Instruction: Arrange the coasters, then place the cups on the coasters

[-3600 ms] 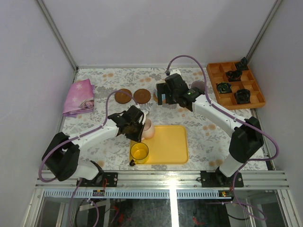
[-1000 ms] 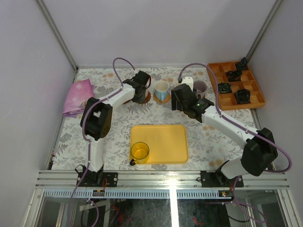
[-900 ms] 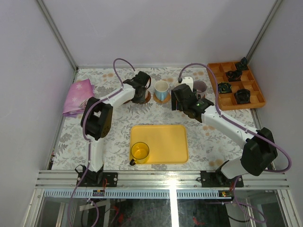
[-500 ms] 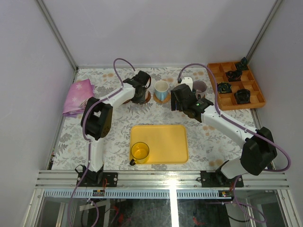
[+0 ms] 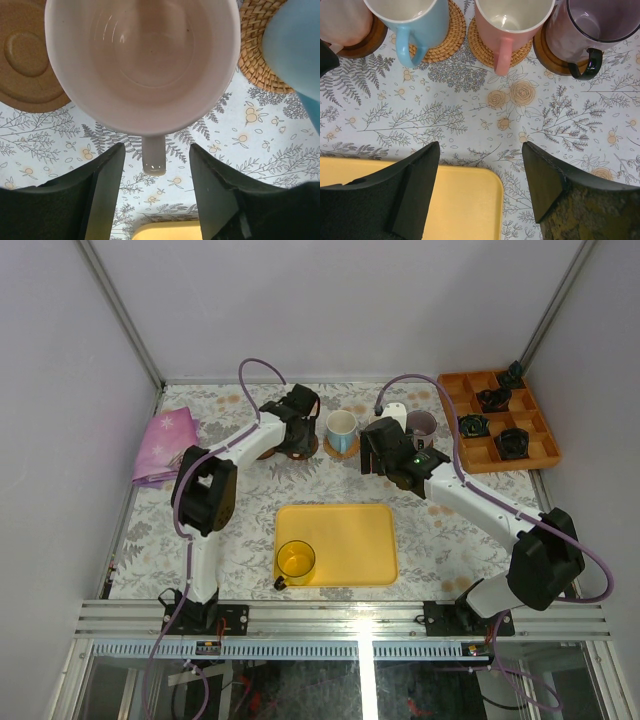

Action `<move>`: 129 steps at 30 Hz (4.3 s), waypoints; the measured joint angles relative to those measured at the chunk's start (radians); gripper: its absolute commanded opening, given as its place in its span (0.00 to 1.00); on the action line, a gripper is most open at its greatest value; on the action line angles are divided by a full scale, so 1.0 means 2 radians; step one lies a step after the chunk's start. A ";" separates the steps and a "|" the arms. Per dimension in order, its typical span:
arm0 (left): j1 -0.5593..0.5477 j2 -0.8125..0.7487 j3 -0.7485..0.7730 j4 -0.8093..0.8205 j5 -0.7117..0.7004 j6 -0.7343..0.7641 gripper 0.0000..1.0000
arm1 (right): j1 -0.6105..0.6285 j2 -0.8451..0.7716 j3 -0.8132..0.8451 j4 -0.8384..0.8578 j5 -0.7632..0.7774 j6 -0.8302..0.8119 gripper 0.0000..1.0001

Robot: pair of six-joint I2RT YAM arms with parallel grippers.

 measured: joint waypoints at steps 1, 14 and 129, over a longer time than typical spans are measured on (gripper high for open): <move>0.000 0.000 0.001 0.001 0.000 0.000 0.56 | 0.000 0.000 0.000 0.000 0.000 0.000 0.75; -0.005 0.000 0.001 -0.001 0.000 0.000 0.65 | 0.000 0.000 0.000 0.000 0.000 0.000 0.75; -0.386 -0.501 -0.398 -0.083 -0.200 -0.278 0.00 | -0.003 -0.025 -0.055 0.000 -0.030 -0.002 0.76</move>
